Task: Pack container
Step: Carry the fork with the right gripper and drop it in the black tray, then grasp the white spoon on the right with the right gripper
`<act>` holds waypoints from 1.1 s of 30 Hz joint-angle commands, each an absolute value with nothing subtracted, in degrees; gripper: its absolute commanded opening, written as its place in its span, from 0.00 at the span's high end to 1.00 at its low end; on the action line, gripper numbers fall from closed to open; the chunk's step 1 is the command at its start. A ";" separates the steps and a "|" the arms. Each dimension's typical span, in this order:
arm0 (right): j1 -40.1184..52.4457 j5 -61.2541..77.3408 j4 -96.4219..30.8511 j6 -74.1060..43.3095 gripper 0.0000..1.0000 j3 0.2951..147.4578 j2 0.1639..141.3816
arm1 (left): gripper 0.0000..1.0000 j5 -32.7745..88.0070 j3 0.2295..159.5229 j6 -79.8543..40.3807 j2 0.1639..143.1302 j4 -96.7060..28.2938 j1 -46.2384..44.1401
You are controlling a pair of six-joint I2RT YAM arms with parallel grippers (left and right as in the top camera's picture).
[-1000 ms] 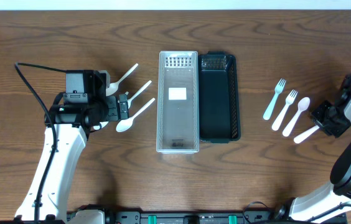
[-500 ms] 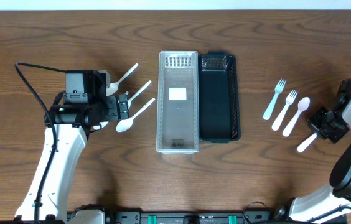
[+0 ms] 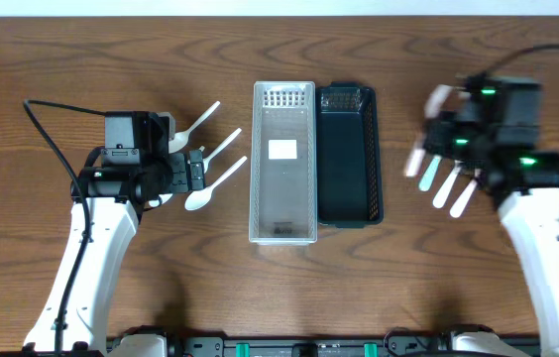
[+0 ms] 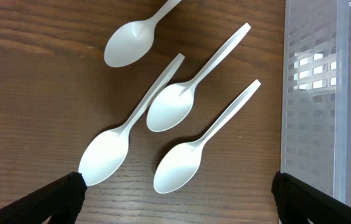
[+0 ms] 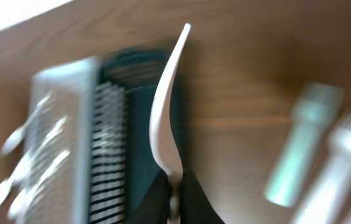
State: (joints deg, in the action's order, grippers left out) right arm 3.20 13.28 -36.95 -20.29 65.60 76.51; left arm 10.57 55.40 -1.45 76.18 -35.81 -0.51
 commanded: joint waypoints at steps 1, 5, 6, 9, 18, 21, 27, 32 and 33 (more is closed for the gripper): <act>12.27 12.38 -32.14 -18.57 0.99 65.23 78.89 | 0.02 10.94 56.21 -0.86 76.62 -35.99 -0.27; 18.00 7.03 -26.26 -18.59 0.99 65.23 83.70 | 0.02 10.94 56.21 -0.86 76.62 -35.99 -0.27; 18.74 6.11 -26.11 -18.61 0.99 65.23 85.34 | 0.02 10.94 56.21 -0.86 76.62 -35.99 -0.27; 20.03 4.93 -26.46 -18.59 0.98 65.21 91.90 | 0.02 10.94 56.21 -0.86 76.62 -35.99 -0.27; 17.37 12.19 -32.05 -16.67 0.44 71.05 94.37 | 0.02 10.94 56.21 -0.86 76.62 -35.99 -0.27; 14.41 6.20 -37.80 -14.70 0.34 75.72 90.13 | 0.02 10.94 56.21 -0.86 76.62 -35.97 -0.27; 3.90 -13.39 -46.06 -15.09 0.26 77.89 85.12 | 0.02 10.94 56.21 -0.86 76.62 -35.99 -0.27; -5.21 -14.55 -49.47 -26.02 0.27 74.59 87.92 | 0.02 10.94 56.21 -0.86 76.62 -35.99 -0.27; -6.57 -14.31 -49.19 -27.88 0.27 73.32 89.23 | 0.02 10.94 56.21 -0.86 76.62 -35.99 -0.27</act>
